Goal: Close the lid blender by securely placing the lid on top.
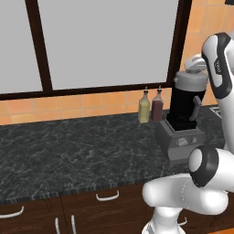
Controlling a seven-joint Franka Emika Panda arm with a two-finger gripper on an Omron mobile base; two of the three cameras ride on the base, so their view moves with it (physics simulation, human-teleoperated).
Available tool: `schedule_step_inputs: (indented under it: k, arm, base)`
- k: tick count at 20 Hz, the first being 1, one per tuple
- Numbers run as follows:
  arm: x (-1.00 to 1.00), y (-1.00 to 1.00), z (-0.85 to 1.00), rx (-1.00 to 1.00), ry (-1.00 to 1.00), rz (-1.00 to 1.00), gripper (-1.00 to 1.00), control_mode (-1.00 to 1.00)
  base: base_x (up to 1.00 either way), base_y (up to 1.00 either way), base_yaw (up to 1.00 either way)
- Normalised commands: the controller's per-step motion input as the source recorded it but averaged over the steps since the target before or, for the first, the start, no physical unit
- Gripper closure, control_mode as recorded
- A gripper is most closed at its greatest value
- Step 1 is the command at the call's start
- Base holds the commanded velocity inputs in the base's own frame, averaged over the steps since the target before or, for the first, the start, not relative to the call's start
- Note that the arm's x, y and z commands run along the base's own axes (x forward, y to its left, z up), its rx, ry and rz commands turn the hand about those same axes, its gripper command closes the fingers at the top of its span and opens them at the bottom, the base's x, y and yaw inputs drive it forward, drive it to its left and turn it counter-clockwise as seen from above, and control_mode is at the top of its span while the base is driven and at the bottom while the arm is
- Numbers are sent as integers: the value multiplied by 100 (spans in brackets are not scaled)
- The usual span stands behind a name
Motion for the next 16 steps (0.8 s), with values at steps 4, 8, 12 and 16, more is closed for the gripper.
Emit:
schedule_step_inputs:
  k: [4, 8, 12, 16]
  arm:
    - [12, 0, 20, 0, -12, 0, 100, -100]
    - [4, 0, 12, 0, -8, 0, 100, -100]
    - [-6, -6, -10, -3, -1, 0, 100, -100]
    - [-18, -6, -48, -13, 2, 0, 100, -100]
  base:
    - [0, 0, 0]
    - [0, 0, 0]
    - [0, 0, 0]
    - [0, 0, 0]
